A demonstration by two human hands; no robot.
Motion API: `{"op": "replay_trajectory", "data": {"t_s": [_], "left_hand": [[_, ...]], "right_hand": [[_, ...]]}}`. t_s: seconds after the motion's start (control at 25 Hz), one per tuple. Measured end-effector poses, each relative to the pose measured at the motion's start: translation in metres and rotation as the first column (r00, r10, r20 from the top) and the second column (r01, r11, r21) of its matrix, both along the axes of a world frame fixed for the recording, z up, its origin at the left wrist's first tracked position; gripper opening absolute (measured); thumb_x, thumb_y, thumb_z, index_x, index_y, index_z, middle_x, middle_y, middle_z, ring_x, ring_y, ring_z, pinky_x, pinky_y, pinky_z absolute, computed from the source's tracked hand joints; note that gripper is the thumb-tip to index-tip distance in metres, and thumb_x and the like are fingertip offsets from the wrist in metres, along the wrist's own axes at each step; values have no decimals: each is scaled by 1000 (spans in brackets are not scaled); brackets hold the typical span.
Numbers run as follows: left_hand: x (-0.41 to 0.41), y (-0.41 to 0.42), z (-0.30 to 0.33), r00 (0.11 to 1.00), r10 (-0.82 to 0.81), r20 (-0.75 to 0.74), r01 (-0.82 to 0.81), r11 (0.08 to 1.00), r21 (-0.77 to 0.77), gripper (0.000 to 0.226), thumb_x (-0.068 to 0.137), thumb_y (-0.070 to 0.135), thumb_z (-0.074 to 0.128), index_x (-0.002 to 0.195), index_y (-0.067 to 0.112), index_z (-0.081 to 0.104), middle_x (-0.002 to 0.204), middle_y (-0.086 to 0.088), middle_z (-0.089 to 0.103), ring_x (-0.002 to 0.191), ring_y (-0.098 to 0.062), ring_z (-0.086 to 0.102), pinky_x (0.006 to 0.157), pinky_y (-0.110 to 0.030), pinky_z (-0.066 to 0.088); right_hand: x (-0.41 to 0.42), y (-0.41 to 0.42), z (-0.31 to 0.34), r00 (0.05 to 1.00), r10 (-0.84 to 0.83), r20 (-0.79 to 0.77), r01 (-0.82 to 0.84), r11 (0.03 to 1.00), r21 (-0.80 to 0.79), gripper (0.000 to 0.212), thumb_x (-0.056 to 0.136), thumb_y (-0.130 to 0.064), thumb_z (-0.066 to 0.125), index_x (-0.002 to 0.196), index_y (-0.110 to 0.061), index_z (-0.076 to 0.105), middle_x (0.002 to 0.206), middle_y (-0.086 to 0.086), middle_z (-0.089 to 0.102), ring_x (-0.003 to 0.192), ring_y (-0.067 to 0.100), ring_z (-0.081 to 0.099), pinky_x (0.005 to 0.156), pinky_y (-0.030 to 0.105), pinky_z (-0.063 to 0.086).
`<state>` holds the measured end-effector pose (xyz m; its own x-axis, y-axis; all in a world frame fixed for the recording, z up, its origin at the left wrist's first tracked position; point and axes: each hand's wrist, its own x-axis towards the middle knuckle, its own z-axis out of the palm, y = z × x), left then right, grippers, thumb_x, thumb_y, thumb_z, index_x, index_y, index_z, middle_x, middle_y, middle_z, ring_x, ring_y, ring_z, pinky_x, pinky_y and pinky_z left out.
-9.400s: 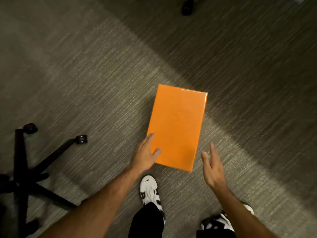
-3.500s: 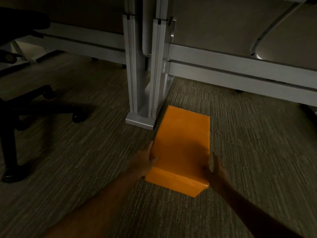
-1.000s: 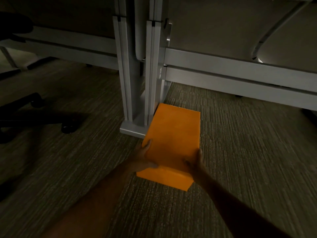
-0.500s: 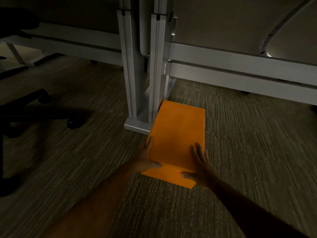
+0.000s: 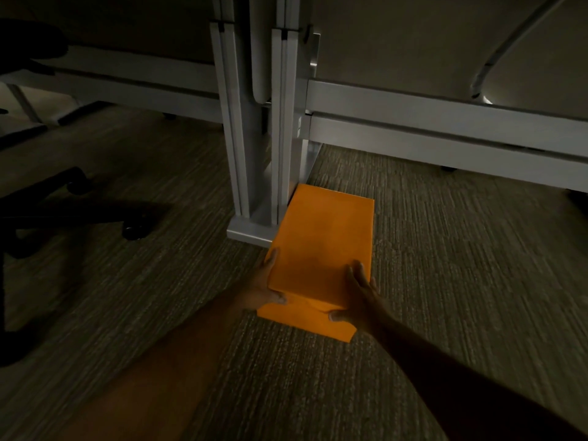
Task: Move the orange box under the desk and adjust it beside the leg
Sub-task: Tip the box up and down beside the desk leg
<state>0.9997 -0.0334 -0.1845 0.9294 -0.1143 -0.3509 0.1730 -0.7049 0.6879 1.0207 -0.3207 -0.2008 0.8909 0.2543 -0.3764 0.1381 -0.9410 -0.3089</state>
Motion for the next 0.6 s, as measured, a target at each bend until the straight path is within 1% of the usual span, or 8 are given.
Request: {"op": "replay_trajectory", "data": {"t_s": [0.12, 0.2, 0.32, 0.4, 0.48, 0.56, 0.6], "left_hand": [[-1, -1, 1, 1000, 23, 12, -23, 999, 25, 139, 71, 37, 88, 152, 40, -24, 168, -5, -5, 152, -32, 12, 119, -51, 24], [-1, -3, 2, 999, 33, 4, -33, 999, -3, 139, 71, 34, 89, 152, 41, -24, 169, -6, 0, 151, -33, 16, 118, -51, 27], [1, -4, 7, 999, 33, -11, -33, 999, -2, 137, 73, 31, 88, 153, 38, -22, 168, -8, 4, 150, -34, 19, 117, -49, 28], [-4, -7, 10, 1000, 26, 1, -26, 998, 49, 135, 74, 34, 87, 155, 35, -21, 168, -9, 1, 151, -36, 17, 118, -52, 27], [-9, -14, 12, 999, 33, 28, -36, 994, 106, 130, 76, 34, 85, 157, 32, -17, 168, -10, -3, 151, -38, 14, 118, -55, 25], [-12, -19, 14, 996, 72, 46, -79, 982, 173, 119, 81, 33, 81, 159, 27, -9, 167, -12, -12, 152, -39, 5, 119, -57, 22], [-17, -24, 14, 995, 76, 60, -88, 967, 238, 111, 85, 32, 77, 159, 23, -5, 166, -13, -16, 153, -40, 0, 119, -57, 20]], "right_hand": [[2, 0, 1, 1000, -2, 15, 2, 1000, -22, 141, 66, -64, 80, 157, -32, -23, 165, -2, -29, 153, 46, -11, 116, 65, 27], [4, 3, 6, 1000, 3, 6, -3, 999, -54, 142, 66, -62, 82, 158, -29, -20, 166, 1, -28, 153, 46, -10, 118, 65, 27], [5, 9, 19, 1000, 5, -26, -7, 996, -84, 140, 69, -58, 83, 158, -27, -20, 166, 2, -29, 153, 47, -10, 118, 64, 26], [0, 12, 27, 999, -5, -44, 1, 995, -100, 137, 72, -54, 83, 158, -28, -21, 165, 1, -30, 153, 45, -13, 119, 64, 26], [-8, 16, 32, 999, -38, -36, 32, 990, -135, 132, 77, -51, 80, 158, -30, -21, 166, 0, -30, 154, 42, -15, 117, 63, 30], [-21, 25, 33, 998, -62, 3, 62, 980, -187, 120, 84, -51, 73, 159, -31, -20, 167, 0, -26, 155, 42, -9, 114, 61, 36], [-28, 28, 31, 998, -56, 36, 62, 975, -212, 114, 88, -51, 68, 159, -32, -19, 168, 0, -23, 155, 43, -8, 115, 60, 35]]}}
